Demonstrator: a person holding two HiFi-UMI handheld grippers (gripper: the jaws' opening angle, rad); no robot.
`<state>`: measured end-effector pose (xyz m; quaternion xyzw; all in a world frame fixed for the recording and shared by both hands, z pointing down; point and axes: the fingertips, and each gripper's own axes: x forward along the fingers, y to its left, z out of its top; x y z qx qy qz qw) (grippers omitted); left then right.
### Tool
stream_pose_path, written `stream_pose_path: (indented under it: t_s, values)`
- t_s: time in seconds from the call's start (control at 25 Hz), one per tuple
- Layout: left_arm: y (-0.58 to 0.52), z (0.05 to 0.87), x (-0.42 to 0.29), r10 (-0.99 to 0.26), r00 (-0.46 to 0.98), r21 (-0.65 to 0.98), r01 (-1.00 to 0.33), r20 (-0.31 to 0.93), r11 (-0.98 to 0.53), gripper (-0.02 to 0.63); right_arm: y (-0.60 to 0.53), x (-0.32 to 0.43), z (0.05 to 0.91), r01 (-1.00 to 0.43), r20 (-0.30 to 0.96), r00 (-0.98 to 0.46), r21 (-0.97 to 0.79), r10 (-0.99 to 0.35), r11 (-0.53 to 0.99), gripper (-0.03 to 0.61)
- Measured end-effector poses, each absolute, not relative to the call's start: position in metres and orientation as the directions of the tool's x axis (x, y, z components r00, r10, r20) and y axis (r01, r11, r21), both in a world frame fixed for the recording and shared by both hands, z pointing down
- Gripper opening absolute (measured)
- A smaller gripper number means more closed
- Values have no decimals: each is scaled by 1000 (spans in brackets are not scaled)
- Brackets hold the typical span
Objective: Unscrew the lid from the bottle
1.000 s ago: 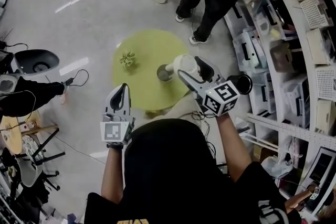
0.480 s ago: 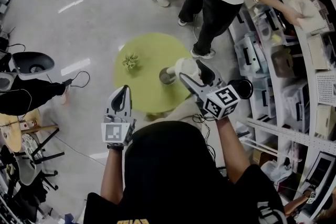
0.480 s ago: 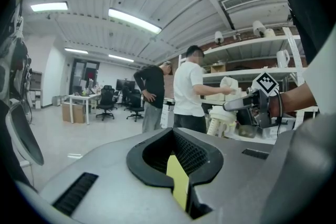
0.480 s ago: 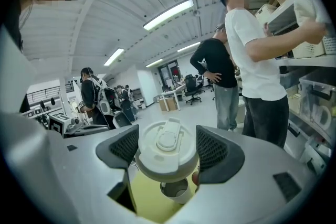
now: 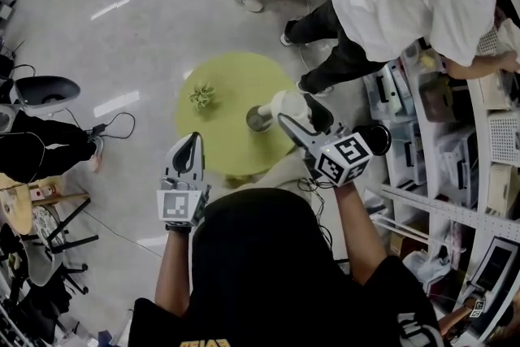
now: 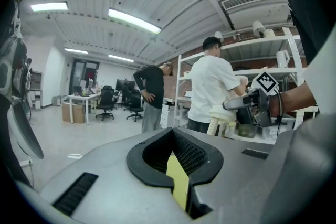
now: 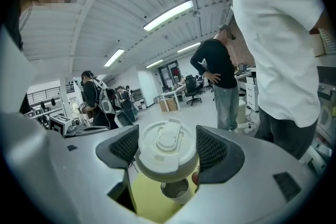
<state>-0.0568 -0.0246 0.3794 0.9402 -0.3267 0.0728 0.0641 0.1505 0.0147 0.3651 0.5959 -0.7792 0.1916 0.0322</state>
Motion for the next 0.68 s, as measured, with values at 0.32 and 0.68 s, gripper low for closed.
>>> stream_pose_path:
  t_s: [0.32, 0.68]
  values:
    - [-23, 377, -57, -602, 777, 67, -621, 186, -781, 17, 15, 154, 360, -940, 270, -287, -262, -919, 216, 341]
    - [-27, 383, -57, -597, 773, 42, -618, 215, -785, 17, -6, 146, 346, -931, 215, -334, -231, -918, 284, 341]
